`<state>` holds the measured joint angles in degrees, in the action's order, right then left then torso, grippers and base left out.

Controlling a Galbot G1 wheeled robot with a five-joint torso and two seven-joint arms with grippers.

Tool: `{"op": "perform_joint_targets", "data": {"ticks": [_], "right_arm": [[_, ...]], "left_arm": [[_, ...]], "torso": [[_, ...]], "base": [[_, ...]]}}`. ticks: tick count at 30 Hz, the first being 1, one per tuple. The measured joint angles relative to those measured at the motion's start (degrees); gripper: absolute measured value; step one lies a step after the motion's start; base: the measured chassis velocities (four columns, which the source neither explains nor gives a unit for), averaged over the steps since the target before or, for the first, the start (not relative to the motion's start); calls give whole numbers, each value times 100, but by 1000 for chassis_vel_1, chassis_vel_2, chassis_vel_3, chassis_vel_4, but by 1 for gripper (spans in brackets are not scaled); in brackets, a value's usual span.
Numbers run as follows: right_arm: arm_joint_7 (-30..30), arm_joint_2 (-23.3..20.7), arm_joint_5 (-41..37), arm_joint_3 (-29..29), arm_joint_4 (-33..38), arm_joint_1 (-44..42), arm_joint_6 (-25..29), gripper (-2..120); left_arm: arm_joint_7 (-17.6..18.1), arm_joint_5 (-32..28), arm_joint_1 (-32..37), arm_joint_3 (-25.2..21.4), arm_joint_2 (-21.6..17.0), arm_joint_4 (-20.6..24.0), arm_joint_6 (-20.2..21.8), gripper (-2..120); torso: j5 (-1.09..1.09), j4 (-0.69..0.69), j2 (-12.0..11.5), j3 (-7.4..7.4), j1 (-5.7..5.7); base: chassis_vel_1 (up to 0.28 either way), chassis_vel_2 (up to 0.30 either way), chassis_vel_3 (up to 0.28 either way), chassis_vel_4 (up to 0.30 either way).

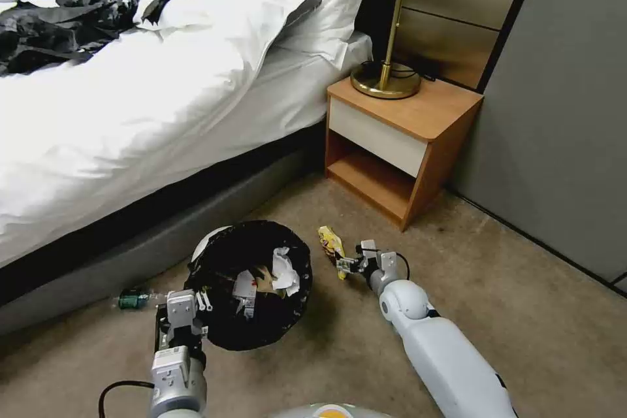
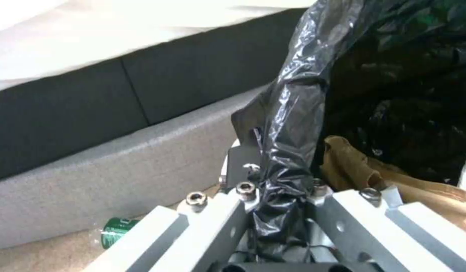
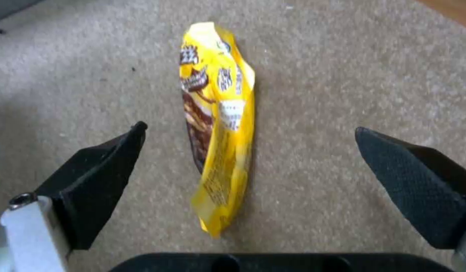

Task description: Pick up the trash bin, then pick up the garbage from the floor and place it into the trash bin.

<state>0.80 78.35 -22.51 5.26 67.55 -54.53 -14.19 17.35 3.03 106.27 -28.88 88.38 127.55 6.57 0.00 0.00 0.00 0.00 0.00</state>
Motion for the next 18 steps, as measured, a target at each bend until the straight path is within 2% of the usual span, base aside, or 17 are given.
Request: {"op": "perform_joint_targets", "data": {"ticks": [13, 17, 18], "right_arm": [[-102, 77, 234, -11, -408, 38, 103, 99], [-149, 79, 304, -11, -475, 59, 140, 91], [-159, 80, 332, -13, -499, 61, 159, 85]], "left_arm": [[7, 42, 64, 4, 25, 44, -56, 0], [8, 57, 65, 8, 36, 47, -62, 0], [9, 68, 66, 13, 43, 47, -63, 0]], "torso": [[0, 0, 0, 0, 0], [0, 0, 0, 0, 0], [0, 0, 0, 0, -1]], "base": [[0, 0, 0, 0], [0, 0, 0, 0], [0, 0, 0, 0]]}}
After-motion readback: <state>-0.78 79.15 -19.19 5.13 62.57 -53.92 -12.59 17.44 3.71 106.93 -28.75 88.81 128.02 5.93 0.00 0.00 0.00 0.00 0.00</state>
